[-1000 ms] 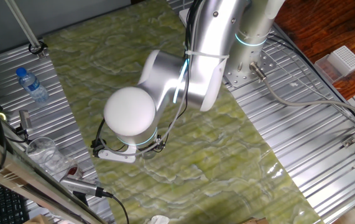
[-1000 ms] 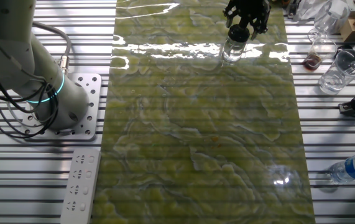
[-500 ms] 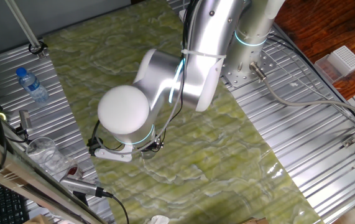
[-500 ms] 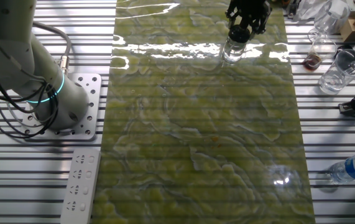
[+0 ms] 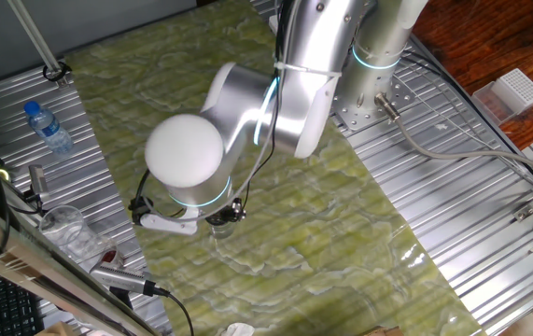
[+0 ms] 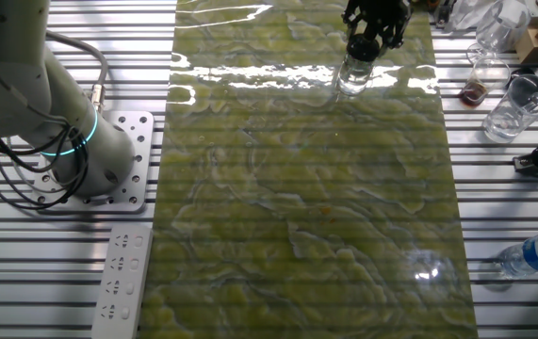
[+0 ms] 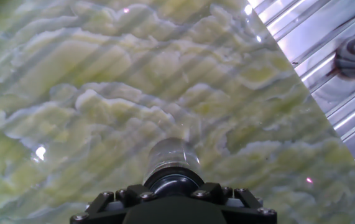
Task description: Screw the lid onto the jar
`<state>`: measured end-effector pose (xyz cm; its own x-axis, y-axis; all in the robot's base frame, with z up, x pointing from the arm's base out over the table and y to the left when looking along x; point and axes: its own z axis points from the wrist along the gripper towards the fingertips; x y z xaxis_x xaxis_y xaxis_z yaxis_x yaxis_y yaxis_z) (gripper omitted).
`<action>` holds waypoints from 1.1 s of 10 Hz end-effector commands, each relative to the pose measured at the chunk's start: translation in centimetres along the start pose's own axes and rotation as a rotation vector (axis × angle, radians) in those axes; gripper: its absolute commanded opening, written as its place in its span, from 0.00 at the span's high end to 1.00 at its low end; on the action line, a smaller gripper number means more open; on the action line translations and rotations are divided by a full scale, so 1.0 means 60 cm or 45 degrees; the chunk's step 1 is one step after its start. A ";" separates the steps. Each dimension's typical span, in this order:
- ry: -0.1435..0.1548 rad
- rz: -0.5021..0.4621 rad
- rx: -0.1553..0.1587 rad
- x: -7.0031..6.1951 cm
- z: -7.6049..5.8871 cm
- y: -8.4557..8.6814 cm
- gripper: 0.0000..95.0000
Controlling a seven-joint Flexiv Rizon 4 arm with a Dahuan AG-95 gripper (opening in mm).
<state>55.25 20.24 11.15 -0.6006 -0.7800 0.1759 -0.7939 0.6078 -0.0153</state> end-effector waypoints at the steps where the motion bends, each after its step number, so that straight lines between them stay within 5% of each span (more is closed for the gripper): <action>1: -0.025 0.008 0.012 0.000 -0.003 0.000 0.40; 11: -0.177 0.016 0.071 0.017 -0.008 -0.004 0.40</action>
<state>54.76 19.34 11.83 -0.6159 -0.7871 0.0340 -0.7870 0.6126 -0.0739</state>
